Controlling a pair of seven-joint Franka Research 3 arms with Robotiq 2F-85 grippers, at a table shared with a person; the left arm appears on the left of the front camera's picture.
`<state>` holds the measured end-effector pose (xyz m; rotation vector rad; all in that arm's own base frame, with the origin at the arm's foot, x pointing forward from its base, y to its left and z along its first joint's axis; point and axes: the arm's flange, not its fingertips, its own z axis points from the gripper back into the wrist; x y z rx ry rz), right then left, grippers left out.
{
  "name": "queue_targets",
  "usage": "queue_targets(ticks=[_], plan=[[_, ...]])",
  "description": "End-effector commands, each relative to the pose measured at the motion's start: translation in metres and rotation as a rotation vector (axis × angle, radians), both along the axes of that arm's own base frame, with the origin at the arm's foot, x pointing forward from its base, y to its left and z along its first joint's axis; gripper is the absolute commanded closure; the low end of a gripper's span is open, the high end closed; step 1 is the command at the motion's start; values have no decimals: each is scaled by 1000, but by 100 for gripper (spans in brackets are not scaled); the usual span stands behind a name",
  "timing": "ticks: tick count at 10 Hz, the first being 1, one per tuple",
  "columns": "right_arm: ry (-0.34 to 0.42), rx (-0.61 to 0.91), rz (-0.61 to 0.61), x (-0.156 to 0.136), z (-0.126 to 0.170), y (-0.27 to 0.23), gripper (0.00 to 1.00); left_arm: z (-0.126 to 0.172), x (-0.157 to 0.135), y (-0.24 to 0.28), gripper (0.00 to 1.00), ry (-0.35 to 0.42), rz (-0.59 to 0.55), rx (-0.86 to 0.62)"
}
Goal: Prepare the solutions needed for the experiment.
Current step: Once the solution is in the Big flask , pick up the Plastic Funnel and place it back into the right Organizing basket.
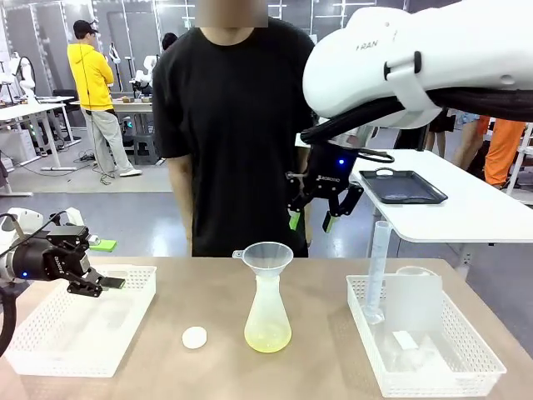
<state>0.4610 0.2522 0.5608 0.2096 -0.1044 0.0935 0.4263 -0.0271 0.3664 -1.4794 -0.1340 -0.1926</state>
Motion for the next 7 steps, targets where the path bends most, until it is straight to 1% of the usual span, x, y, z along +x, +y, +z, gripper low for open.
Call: queue_targets(ticks=[1,5,7], plan=[[-1,-16,-80,4,4,15,33,3,1,0,0,7,4,3],[15,0,-93,-2,-7,26,33,3,1,0,0,7,4,3],[32,11,-108,-3,-20,30,33,3,1,0,0,7,4,3]])
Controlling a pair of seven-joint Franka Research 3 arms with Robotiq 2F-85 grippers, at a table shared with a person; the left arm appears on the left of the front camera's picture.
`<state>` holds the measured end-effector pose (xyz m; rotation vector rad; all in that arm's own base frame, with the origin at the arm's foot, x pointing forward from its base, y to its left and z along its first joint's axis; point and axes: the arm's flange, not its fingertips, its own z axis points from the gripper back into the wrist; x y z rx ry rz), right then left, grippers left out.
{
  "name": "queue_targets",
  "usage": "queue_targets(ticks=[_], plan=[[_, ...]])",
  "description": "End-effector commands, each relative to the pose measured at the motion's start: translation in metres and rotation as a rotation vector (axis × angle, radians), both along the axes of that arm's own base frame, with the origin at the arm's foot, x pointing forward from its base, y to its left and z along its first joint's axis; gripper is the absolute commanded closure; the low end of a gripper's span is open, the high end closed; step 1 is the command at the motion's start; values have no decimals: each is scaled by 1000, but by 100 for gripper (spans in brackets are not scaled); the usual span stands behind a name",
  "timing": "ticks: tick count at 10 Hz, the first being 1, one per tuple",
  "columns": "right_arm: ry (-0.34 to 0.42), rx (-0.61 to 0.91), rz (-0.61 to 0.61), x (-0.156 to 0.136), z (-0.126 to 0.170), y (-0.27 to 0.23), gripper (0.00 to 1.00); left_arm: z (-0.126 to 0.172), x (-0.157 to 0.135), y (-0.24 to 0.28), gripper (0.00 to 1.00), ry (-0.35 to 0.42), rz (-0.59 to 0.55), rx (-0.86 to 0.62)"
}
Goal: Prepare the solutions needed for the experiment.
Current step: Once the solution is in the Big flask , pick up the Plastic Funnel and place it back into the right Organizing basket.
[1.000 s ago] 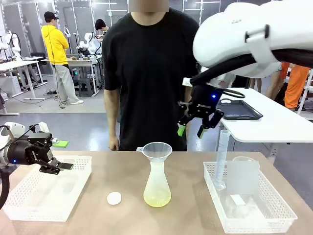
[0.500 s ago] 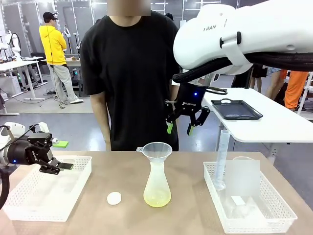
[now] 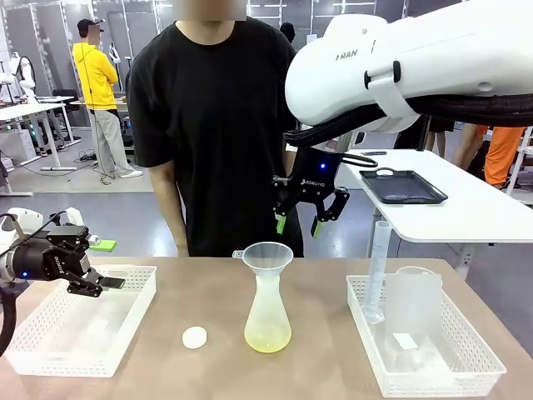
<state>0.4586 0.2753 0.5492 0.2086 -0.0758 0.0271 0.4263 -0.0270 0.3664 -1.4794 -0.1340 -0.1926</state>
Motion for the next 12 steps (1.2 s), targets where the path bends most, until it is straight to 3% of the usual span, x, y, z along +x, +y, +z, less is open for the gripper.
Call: queue_targets(ticks=[1,9,12], plan=[[12,7,-57,1,-17,9,33,3,1,0,0,7,4,3],[67,89,-97,16,-68,13,33,3,1,0,0,7,4,3],[73,94,-122,13,-71,11,56,3,1,0,0,7,4,3]])
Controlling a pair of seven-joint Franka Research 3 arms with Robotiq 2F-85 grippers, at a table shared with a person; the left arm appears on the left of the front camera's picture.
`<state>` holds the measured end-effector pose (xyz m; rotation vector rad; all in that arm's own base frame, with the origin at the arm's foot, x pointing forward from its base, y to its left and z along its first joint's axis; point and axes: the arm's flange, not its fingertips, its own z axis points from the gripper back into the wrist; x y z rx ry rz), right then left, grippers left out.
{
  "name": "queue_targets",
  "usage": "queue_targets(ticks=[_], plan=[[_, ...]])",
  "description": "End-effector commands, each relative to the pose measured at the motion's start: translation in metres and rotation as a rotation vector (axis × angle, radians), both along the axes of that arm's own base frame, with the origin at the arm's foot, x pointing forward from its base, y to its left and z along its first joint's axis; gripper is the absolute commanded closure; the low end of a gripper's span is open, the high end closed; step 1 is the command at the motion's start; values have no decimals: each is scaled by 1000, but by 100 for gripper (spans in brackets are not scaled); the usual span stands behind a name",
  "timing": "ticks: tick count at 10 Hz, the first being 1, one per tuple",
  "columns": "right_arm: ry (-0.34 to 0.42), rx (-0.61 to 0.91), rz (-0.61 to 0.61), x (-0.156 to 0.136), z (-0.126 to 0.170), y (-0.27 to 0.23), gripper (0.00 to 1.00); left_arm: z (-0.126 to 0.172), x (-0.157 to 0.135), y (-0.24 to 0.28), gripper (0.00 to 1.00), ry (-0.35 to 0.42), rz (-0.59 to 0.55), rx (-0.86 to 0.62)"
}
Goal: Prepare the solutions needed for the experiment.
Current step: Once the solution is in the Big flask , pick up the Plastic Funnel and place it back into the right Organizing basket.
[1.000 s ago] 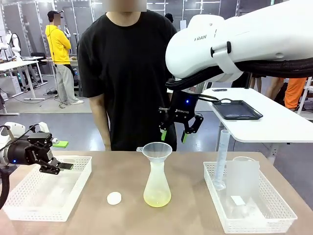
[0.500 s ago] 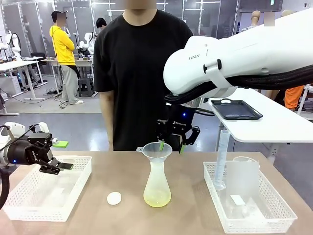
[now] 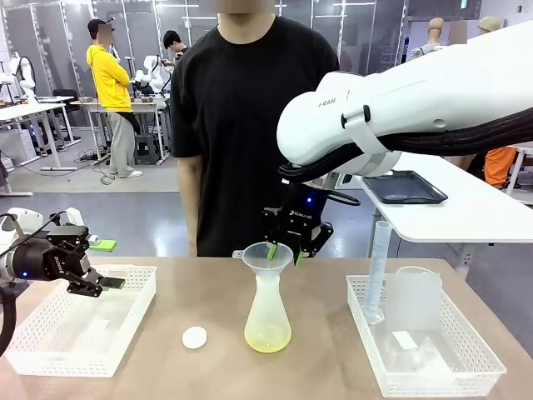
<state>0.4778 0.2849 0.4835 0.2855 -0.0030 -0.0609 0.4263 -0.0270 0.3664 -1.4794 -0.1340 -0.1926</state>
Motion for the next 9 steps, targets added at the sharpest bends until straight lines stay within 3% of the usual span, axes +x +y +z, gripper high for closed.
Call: queue_targets(ticks=[1,6,9], plan=[[-4,13,-50,-6,-7,0,59,3,1,0,0,7,4,3],[15,29,-58,-15,-13,-1,98,3,1,0,0,7,4,3],[20,35,-49,-17,-15,-1,100,3,1,0,0,7,4,3]])
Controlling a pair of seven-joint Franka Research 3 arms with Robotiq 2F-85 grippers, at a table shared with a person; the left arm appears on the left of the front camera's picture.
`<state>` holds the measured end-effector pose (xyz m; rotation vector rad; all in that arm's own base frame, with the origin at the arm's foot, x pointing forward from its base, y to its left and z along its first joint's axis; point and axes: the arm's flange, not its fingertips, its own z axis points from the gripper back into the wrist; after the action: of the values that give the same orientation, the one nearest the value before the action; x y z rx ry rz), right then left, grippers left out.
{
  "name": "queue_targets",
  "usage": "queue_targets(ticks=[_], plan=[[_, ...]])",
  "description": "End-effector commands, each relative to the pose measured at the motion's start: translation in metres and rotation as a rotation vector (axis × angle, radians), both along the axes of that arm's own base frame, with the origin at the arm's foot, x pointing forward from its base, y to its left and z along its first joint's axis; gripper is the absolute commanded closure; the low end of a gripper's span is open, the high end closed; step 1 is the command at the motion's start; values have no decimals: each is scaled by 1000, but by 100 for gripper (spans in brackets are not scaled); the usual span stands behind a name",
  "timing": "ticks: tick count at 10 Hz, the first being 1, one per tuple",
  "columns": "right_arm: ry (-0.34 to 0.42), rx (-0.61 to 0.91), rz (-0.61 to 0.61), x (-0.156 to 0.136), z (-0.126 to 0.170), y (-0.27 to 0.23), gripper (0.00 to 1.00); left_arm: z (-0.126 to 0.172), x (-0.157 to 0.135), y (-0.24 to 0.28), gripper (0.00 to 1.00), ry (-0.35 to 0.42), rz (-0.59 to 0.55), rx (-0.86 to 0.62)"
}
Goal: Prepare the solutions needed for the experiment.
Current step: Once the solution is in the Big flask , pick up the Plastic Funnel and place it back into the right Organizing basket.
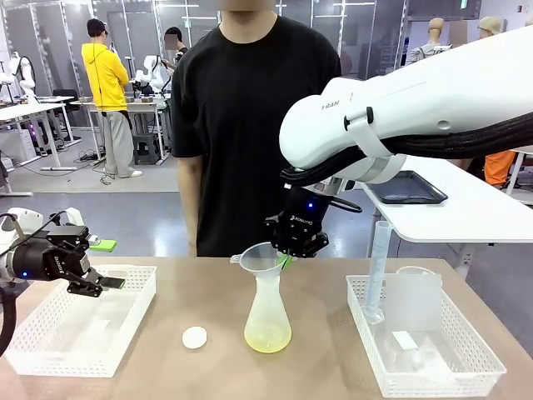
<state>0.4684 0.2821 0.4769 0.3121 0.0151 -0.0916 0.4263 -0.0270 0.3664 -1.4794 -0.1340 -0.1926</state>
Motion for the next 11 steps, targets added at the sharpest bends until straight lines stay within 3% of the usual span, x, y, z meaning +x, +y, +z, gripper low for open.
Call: queue_targets(ticks=[1,7,11], plan=[[-13,14,-24,-8,-10,0,99,3,1,0,0,7,4,3],[-136,101,-10,-20,7,-6,99,3,1,0,0,7,4,3],[-202,107,-1,-37,34,-13,99,3,1,0,0,7,4,3]])
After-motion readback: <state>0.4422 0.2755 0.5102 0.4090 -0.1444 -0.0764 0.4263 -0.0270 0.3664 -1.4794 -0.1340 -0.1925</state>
